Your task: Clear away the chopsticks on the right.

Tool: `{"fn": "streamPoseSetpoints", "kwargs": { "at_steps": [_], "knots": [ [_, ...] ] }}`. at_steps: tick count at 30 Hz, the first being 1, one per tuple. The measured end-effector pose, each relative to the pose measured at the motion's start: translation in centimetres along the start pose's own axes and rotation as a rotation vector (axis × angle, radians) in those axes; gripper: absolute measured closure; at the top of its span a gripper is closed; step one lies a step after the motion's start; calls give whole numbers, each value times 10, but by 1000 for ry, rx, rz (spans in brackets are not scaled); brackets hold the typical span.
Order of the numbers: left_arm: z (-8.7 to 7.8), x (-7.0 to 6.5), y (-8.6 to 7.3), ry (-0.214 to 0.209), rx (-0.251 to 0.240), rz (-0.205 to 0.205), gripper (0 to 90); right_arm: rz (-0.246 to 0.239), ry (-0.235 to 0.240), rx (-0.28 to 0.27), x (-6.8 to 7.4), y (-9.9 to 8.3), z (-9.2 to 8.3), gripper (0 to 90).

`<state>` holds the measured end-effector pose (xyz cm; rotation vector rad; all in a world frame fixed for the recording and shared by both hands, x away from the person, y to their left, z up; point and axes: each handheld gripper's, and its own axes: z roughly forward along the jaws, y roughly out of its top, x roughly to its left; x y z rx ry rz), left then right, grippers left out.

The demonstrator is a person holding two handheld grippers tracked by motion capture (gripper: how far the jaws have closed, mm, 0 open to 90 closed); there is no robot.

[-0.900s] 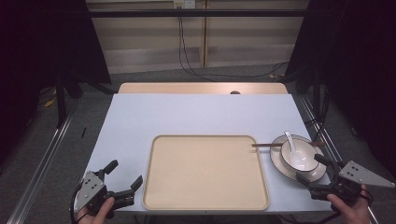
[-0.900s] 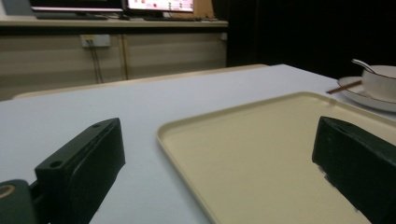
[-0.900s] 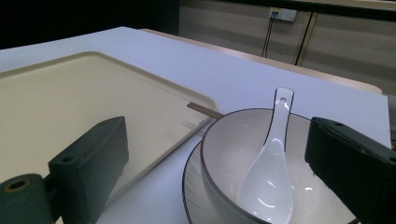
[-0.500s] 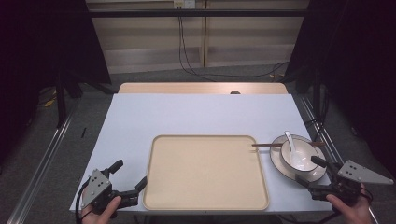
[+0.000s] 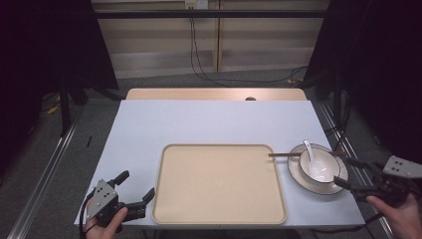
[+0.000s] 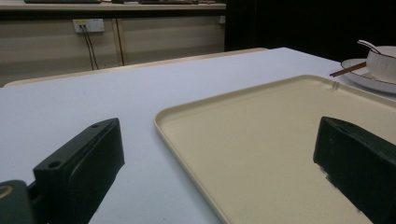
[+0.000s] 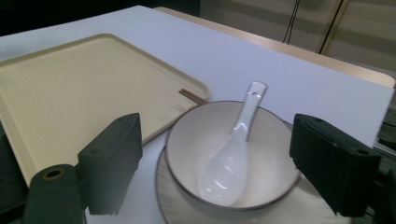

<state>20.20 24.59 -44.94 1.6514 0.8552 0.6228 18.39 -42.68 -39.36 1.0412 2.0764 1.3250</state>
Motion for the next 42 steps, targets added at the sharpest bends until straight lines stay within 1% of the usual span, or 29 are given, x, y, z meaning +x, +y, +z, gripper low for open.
{"fn": "streamPoseSetpoints", "kwargs": {
  "at_steps": [1, 3, 4, 5, 6, 7, 8, 9, 10, 11, 12, 13, 15, 16, 17, 19, 20, 21, 22, 23, 24, 26, 28, 29, 32, 34, 36, 38, 42],
  "knots": [
    [0, 0, 0, 2, 2, 7, 17, -14, -7, 22, -7, 3, -1, 173],
    [1, 0, 0, -3, 7, 12, 17, -25, -2, 54, -19, 10, -2, 214],
    [1, 0, 0, -4, 9, 14, 17, -39, -15, 81, -28, 15, -1, 222],
    [1, 0, 0, 3, 9, 11, 17, -43, 8, 104, -36, 18, 2, 241],
    [1, 0, 0, -5, 9, 15, 17, -25, 15, 119, -43, 22, 4, 231],
    [0, 0, 0, -1, 5, 15, 17, -24, 33, 160, -54, 28, 12, 309],
    [0, 0, 0, -1, 5, 15, 16, -24, 33, 160, -54, 28, 12, 309],
    [0, 0, 0, -10, -4, 16, 16, -44, 43, 171, -65, 34, 18, 398],
    [0, 0, 0, -16, -8, 16, 16, -44, 43, 171, -65, 34, 18, 398],
    [0, 0, 0, -28, -19, 16, 16, -63, 69, 201, -76, 39, 26, 465],
    [-1, 0, 1, -28, -26, 21, 16, -80, 87, 229, -81, 41, 31, 471],
    [-1, 0, 1, -28, -36, 28, 16, -80, 87, 229, -81, 41, 31, 471],
    [-2, 0, 1, -30, -38, 28, 15, -118, 116, 308, -89, 43, 44, 528],
    [-2, 0, 1, -29, -37, 28, 15, -139, 115, 339, -92, 43, 50, 534],
    [-2, 0, 2, -33, -38, 26, 14, -154, 144, 383, -99, 43, 60, 576],
    [-3, 1, 2, -29, -46, 20, 14, -154, 157, 415, -105, 43, 68, 604],
    [-3, 1, 1, -27, -46, 19, 14, -154, 157, 415, -105, 43, 68, 604],
    [-3, 2, 1, -39, -47, 20, 12, -159, 177, 426, -108, 44, 72, 625],
    [-3, 3, 0, -45, -46, 19, 10, -168, 176, 441, -111, 44, 76, 630],
    [-4, 3, 0, -49, -40, 28, 10, -170, 193, 472, -116, 44, 83, 659],
    [-4, 3, 0, -49, -40, 28, 10, -170, 193, 472, -116, 44, 83, 659],
    [-3, 3, 0, -51, -44, 17, 11, -154, 209, 515, -122, 42, 93, 683],
    [-4, 3, 0, -46, -46, 15, 11, -150, 209, 529, -123, 41, 95, 692],
    [-3, 3, 0, -47, -46, 15, 11, -168, 219, 550, -123, 39, 99, 707],
    [-3, 4, -1, -49, -40, 16, 11, -176, 257, 555, -123, 34, 108, 721],
    [-3, 4, -1, -48, -38, 16, 11, -174, 256, 560, -123, 33, 110, 722],
    [-3, 3, -1, -46, -35, 21, 11, -173, 277, 573, -122, 30, 114, 741],
    [-3, 2, -1, -48, -32, 22, 11, -160, 274, 590, -122, 28, 115, 751],
    [-4, 4, -1, -44, -31, 23, 12, -161, 279, 587, -122, 27, 117, 753]
  ]
}}
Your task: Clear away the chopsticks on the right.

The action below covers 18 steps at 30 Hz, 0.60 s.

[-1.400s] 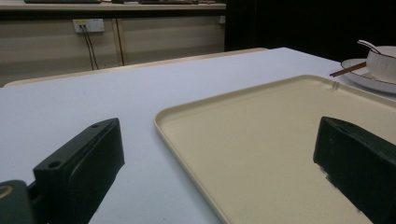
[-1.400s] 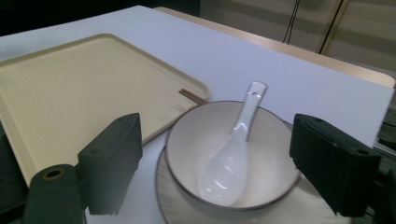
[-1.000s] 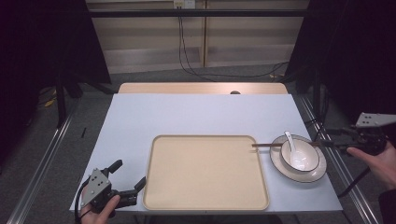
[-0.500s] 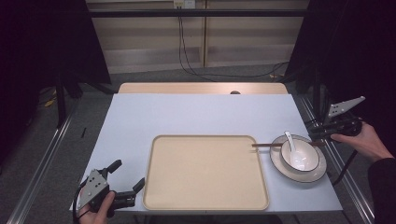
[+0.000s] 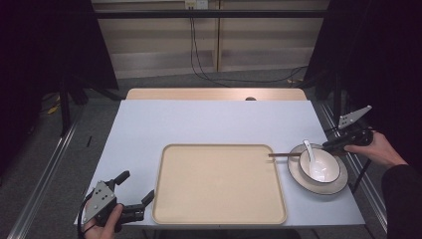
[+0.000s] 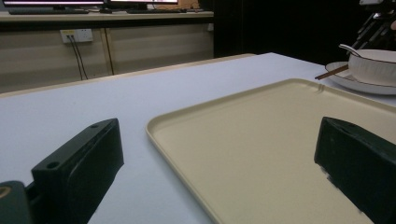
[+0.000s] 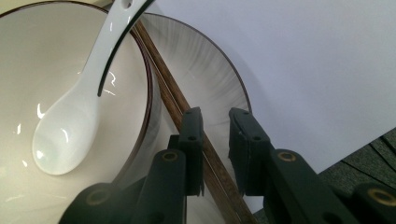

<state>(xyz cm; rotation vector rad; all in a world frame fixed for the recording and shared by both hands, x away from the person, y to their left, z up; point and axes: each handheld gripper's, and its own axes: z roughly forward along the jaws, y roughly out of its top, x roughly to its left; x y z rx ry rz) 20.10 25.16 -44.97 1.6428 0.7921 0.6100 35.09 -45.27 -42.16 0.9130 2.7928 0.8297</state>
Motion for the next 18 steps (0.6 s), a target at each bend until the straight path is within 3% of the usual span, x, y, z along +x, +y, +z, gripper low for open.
{"fn": "streamPoseSetpoints", "kwargs": {
  "at_steps": [11, 18],
  "knots": [
    [-1, 2, -1, 7, 12, 4, 13, -21, -1, 19, 1, 3, 6, 787],
    [0, 2, -1, 11, 15, 1, 13, -75, 10, 26, 1, 7, 12, 796]
  ]
}}
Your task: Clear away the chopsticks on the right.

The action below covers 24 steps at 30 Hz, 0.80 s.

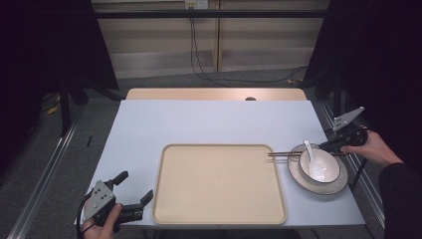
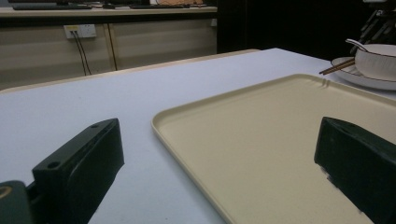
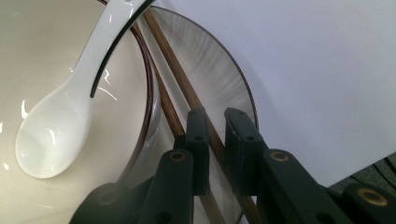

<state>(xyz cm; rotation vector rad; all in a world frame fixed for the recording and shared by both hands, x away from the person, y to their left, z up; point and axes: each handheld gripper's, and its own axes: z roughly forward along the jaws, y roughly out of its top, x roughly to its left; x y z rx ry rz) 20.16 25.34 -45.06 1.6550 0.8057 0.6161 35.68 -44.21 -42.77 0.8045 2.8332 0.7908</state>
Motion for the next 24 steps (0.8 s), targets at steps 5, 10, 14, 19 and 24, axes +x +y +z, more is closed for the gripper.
{"fn": "streamPoseSetpoints", "kwargs": {
  "at_steps": [5, 10, 14, 19, 24],
  "knots": [
    [0, 1, 0, 3, 5, 2, 13, -45, 19, -4, 1, 4, 5, 801],
    [-1, 1, 0, 6, 6, 3, 13, -109, 15, -3, 2, 7, 8, 814],
    [-1, 1, 0, 7, 5, 6, 13, -133, 12, -10, 4, 7, 9, 846],
    [-1, 1, 0, 6, 6, 4, 12, -140, -8, -20, 3, 5, 8, 850],
    [-1, 1, 0, 6, 5, 5, 13, -123, -28, -49, 1, 4, -3, 852]
  ]
}}
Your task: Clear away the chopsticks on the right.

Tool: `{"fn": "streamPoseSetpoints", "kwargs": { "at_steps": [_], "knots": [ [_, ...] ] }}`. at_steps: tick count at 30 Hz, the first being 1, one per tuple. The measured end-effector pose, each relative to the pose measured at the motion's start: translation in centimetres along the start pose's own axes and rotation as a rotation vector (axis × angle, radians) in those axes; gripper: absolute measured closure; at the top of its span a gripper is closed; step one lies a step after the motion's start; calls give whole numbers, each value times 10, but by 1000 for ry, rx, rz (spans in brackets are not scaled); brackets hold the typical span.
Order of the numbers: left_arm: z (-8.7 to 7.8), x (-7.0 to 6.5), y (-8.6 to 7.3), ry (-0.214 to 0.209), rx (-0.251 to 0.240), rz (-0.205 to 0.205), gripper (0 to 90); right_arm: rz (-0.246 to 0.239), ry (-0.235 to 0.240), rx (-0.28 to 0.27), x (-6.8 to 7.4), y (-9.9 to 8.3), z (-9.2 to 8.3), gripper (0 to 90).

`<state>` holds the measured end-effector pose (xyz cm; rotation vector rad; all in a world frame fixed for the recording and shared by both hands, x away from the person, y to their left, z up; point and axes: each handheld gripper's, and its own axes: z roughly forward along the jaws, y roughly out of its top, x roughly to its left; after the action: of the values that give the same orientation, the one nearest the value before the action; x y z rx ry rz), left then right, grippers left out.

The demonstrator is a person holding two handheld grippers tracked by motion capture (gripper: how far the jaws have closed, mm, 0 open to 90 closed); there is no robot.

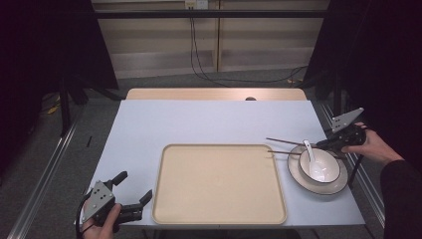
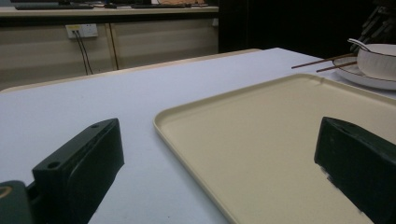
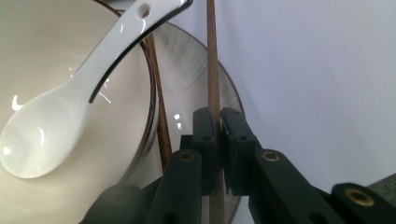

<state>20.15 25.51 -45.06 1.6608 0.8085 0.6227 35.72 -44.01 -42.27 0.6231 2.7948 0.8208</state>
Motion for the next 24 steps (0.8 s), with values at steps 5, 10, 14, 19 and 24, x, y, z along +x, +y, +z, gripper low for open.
{"fn": "streamPoseSetpoints", "kwargs": {
  "at_steps": [5, 10, 14, 19, 24],
  "knots": [
    [0, 0, 0, 6, -5, 1, 13, 58, -11, -32, -2, -1, -12, 852],
    [0, 0, 0, -3, -6, -1, 14, 166, -17, -43, -3, -6, -21, 852],
    [0, 1, 0, -1, -6, 1, 13, 241, -37, -76, 0, -7, -30, 852],
    [-1, 0, 1, -2, -12, 1, 13, 323, -34, -141, 9, -8, -43, 853],
    [-2, 0, 1, 10, -13, 9, 13, 378, -23, -208, 24, -7, -53, 853]
  ]
}}
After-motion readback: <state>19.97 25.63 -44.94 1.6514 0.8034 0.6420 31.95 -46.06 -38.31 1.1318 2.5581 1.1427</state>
